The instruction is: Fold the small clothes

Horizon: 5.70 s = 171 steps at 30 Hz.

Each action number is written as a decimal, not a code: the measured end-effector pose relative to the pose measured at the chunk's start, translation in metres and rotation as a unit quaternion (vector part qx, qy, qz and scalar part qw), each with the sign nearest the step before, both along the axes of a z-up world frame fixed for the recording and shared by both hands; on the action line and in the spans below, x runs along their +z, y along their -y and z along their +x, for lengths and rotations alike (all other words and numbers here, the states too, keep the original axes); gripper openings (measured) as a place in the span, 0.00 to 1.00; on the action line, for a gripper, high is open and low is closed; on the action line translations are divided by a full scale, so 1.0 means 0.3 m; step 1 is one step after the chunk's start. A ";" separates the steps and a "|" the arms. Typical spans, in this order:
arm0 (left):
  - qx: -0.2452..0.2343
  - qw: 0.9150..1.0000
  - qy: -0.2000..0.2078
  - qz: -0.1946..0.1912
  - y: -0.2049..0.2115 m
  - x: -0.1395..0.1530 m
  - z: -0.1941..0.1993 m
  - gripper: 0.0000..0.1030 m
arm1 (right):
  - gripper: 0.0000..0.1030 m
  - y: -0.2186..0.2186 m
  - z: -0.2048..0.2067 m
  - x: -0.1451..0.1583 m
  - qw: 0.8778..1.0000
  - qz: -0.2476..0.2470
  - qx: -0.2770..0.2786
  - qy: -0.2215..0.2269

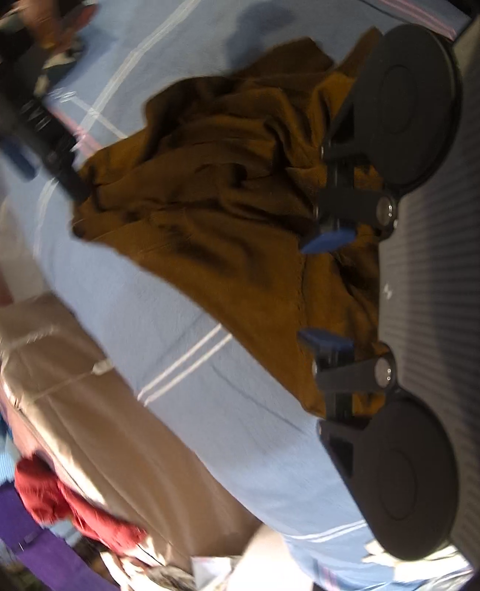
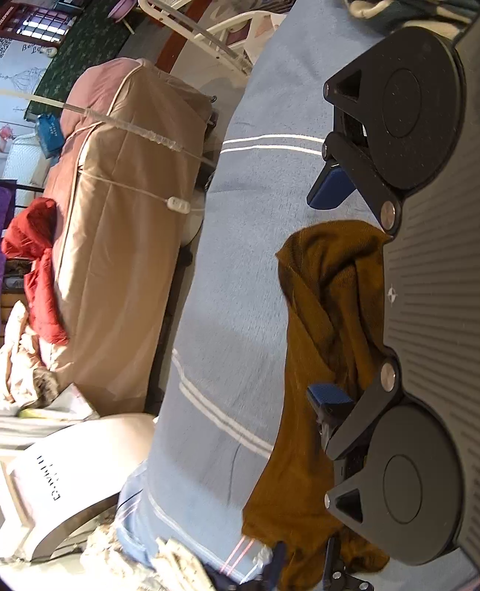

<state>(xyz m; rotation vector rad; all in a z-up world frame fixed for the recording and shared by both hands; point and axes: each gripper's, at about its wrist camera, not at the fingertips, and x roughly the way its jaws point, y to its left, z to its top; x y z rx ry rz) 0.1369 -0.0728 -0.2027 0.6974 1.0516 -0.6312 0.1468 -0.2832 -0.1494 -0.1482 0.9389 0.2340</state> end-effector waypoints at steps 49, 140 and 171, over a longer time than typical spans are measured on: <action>0.280 0.958 -0.030 -0.058 -0.425 -0.002 -0.100 0.87 | 1.00 -0.144 -0.498 -0.038 0.978 0.168 -0.071 -0.102; 0.239 0.951 -0.158 -0.116 -0.411 0.078 -0.480 0.63 | 0.01 0.092 -0.426 -0.122 0.964 0.161 -0.189 -0.094; 0.281 0.940 -0.151 -0.121 -0.420 0.078 -0.529 0.79 | 0.01 0.459 -0.500 -0.070 0.932 0.203 -0.282 -0.098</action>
